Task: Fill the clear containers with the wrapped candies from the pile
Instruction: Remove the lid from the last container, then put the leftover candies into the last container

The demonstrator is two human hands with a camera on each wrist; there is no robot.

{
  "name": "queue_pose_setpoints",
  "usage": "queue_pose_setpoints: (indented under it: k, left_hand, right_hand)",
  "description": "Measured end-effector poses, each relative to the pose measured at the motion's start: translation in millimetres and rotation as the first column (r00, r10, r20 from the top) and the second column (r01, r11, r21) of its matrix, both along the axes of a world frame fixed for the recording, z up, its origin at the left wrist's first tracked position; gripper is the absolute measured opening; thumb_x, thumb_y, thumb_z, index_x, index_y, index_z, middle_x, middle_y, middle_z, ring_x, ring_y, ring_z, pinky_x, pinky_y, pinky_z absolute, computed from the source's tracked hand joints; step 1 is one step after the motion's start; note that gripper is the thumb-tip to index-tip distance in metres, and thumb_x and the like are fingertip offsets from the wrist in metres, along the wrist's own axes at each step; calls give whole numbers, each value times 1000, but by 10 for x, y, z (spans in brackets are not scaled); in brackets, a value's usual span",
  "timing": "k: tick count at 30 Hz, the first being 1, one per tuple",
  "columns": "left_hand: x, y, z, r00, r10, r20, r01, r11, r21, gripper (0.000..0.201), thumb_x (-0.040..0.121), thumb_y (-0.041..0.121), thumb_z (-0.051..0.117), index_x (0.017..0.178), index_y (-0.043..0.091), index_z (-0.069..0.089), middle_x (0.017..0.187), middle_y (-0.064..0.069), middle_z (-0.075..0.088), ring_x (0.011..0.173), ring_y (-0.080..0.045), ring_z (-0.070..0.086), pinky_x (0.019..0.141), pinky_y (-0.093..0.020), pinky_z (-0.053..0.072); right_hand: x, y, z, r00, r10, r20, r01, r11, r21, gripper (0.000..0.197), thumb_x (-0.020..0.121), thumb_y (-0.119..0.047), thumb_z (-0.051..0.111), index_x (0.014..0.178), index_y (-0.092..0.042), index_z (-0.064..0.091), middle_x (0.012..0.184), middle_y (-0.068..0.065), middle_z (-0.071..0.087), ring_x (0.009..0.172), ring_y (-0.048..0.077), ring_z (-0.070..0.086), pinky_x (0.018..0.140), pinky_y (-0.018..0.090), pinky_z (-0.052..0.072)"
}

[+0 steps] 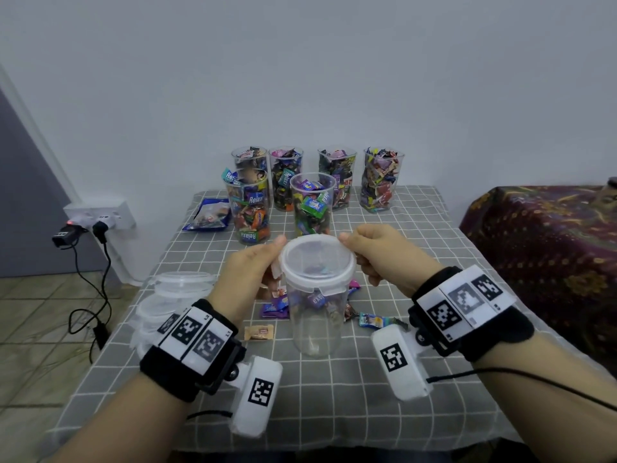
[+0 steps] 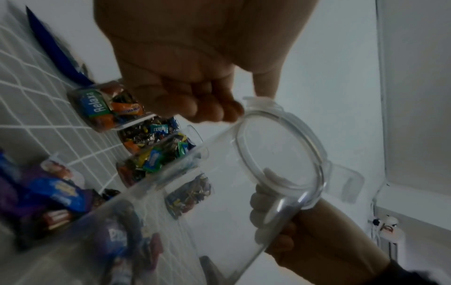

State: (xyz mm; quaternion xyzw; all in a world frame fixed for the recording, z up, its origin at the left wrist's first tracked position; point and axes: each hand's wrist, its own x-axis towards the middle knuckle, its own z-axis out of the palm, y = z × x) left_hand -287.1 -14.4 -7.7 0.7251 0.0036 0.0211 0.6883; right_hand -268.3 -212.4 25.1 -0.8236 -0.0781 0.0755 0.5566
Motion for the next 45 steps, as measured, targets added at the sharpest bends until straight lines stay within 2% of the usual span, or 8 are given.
queue_pose_setpoints:
  k: [5, 15, 20, 28, 34, 36, 39, 45]
  left_hand:
    - [2, 37, -192, 949, -308, 69, 305, 951, 60, 93, 44, 69, 78, 123, 30, 46, 120, 16, 58, 111, -4, 58, 82, -23, 51]
    - [-12, -83, -278, 937, -337, 85, 324, 936, 140, 83, 47, 25, 84, 116, 42, 41, 116, 11, 54, 103, 6, 57, 77, -11, 47]
    - [-27, -28, -296, 933, -359, 30, 351, 923, 155, 88, 40, 41, 81, 117, 43, 39, 122, 13, 49, 111, 3, 55, 91, -14, 43]
    - [-46, -30, -301, 938, -348, -16, 344, 920, 186, 83, 58, 16, 86, 121, 38, 38, 121, 14, 49, 108, 8, 51, 80, -3, 42]
    - [-42, 43, -309, 927, -362, -95, 374, 879, 297, 98, 59, 35, 87, 135, 37, 26, 128, 15, 47, 115, 8, 46, 95, -9, 38]
    - [-52, 74, -277, 911, -385, -149, 413, 831, 373, 113, 52, 46, 85, 142, 36, 17, 130, 19, 46, 120, 4, 46, 103, -19, 38]
    - [-56, 161, -211, 890, -397, -225, 455, 725, 517, 99, 69, 26, 82, 140, 38, 13, 123, 30, 39, 116, 3, 45, 92, -7, 37]
    - [51, 353, -222, 924, -155, -349, 378, 252, 891, 52, 82, 35, 67, 129, 29, 47, 128, 4, 53, 104, -11, 52, 92, -27, 44]
  right_hand:
    - [11, -37, -39, 999, -5, -50, 11, 992, 128, 35, 99, -22, 46, 66, -14, 43, 51, -4, 37, 36, 6, 30, 37, 19, 29]
    - [170, -218, 77, 977, -212, 25, 191, 920, 343, 36, 100, -22, 44, 64, -16, 43, 43, -12, 36, 36, 5, 28, 37, 18, 28]
    - [419, -673, -127, 917, -394, -59, 398, 906, 145, 34, 98, -20, 46, 64, -15, 43, 57, 1, 36, 41, 11, 32, 42, 21, 32]
    - [628, -1072, -447, 845, -500, -190, 460, 861, -217, 27, 97, -4, 42, 70, -6, 46, 61, 9, 46, 45, 19, 39, 41, 20, 36]
    - [663, -1108, -494, 837, -520, -170, 417, 807, -419, 10, 96, -9, 47, 91, -1, 52, 67, 14, 58, 52, 24, 50, 44, 22, 41]
    - [663, -1134, -472, 886, -459, -69, 318, 709, -629, 19, 93, -17, 53, 93, 2, 58, 77, 15, 66, 65, 28, 61, 58, 30, 51]
    - [562, -1097, -379, 959, -282, 21, 182, 558, -810, 21, 91, -23, 56, 98, -3, 58, 83, 10, 65, 73, 23, 62, 64, 32, 51]
    - [171, -811, -344, 897, 74, -437, -426, 413, -805, 34, 83, -37, 67, 108, -22, 52, 93, -4, 59, 67, 6, 52, 57, 19, 43]
